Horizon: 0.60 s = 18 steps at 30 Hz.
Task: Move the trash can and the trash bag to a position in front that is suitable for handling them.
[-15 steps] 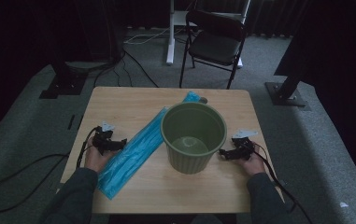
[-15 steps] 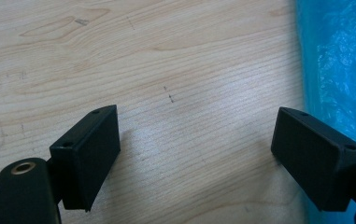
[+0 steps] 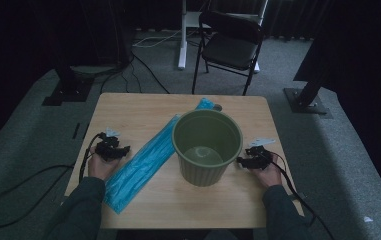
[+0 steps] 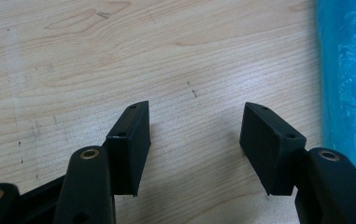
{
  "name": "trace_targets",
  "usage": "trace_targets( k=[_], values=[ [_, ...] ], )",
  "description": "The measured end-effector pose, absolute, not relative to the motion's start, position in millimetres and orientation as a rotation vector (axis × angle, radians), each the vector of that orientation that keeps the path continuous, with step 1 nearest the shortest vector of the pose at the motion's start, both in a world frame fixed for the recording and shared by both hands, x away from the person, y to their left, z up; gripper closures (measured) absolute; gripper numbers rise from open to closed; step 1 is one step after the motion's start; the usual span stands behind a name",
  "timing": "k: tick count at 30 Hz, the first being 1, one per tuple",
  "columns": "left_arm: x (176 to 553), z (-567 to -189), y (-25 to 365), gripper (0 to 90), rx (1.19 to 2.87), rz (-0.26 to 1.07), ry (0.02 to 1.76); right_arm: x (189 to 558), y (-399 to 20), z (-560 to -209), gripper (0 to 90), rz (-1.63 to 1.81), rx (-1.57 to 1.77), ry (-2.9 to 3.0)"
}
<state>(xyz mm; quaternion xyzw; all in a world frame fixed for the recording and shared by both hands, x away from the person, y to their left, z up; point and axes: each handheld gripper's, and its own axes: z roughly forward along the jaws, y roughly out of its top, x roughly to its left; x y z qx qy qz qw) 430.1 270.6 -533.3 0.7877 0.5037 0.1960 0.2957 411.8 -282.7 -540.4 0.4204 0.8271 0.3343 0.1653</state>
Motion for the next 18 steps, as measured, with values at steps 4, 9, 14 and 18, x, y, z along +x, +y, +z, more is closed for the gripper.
trace_targets(
  k=[4,9,14,18],
  values=[
    [428.5,-530.1,272.4,55.7,2.102,0.480,1.342,411.8,-282.1,-537.3,48.1,0.925,1.214,2.369],
    [426.9,-526.2,266.2,59.0,2.126,0.434,1.289,411.3,-284.7,-534.5,59.0,0.912,1.235,2.382],
    [417.7,-504.2,241.5,60.8,2.109,0.418,1.134,409.6,-278.9,-527.8,63.8,0.961,1.213,2.387],
    [413.6,-499.0,227.3,60.8,2.130,0.402,1.075,407.1,-271.2,-521.9,66.1,1.005,1.176,2.398]
  ],
)
